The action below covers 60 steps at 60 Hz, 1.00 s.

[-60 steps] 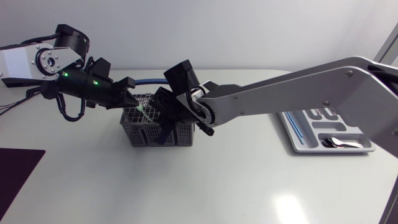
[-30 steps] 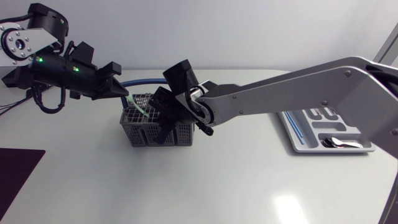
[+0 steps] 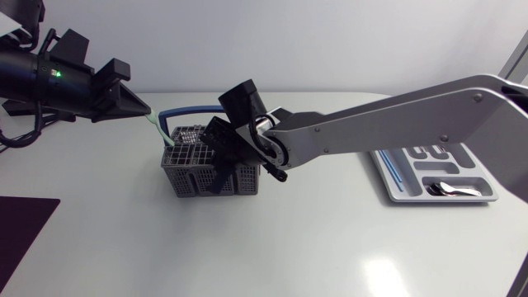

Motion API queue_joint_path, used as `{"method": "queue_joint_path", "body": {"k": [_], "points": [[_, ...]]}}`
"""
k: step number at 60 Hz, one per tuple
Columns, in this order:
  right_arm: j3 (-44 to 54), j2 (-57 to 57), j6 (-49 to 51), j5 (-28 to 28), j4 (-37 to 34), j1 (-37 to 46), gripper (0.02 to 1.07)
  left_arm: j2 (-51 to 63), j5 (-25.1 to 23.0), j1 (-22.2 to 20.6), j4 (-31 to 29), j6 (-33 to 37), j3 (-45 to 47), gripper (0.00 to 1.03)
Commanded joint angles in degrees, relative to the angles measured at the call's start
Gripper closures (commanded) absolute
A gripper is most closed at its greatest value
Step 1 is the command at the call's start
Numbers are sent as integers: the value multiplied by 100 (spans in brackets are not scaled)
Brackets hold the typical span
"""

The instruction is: Unload the cutlery basket into the drawer organizer.

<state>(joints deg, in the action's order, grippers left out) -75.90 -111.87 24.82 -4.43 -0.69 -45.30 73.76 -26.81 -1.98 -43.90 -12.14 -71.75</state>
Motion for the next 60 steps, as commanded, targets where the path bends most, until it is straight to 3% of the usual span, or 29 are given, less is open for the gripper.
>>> {"method": "queue_joint_path", "body": {"k": [1,8,13,17,25,41,60], "points": [[383,61,-91,3,-335,-32,91,-160,-132,40,-128,98,-173,97],[506,280,-82,-67,-309,-32,62,-265,-228,40,-233,98,-173,97],[559,465,-82,-181,-309,-32,35,-318,-343,48,-312,98,-182,97],[585,605,-82,-217,-318,-40,26,-327,-378,48,-365,98,-182,97],[682,992,-74,-357,-318,-32,20,-380,-527,92,-488,98,-217,97],[980,1897,-65,-744,-599,56,20,-380,-1002,57,-857,116,-323,97],[1481,2820,-12,-1456,-1039,337,20,-274,-1116,-699,-1086,256,-85,97]]}}
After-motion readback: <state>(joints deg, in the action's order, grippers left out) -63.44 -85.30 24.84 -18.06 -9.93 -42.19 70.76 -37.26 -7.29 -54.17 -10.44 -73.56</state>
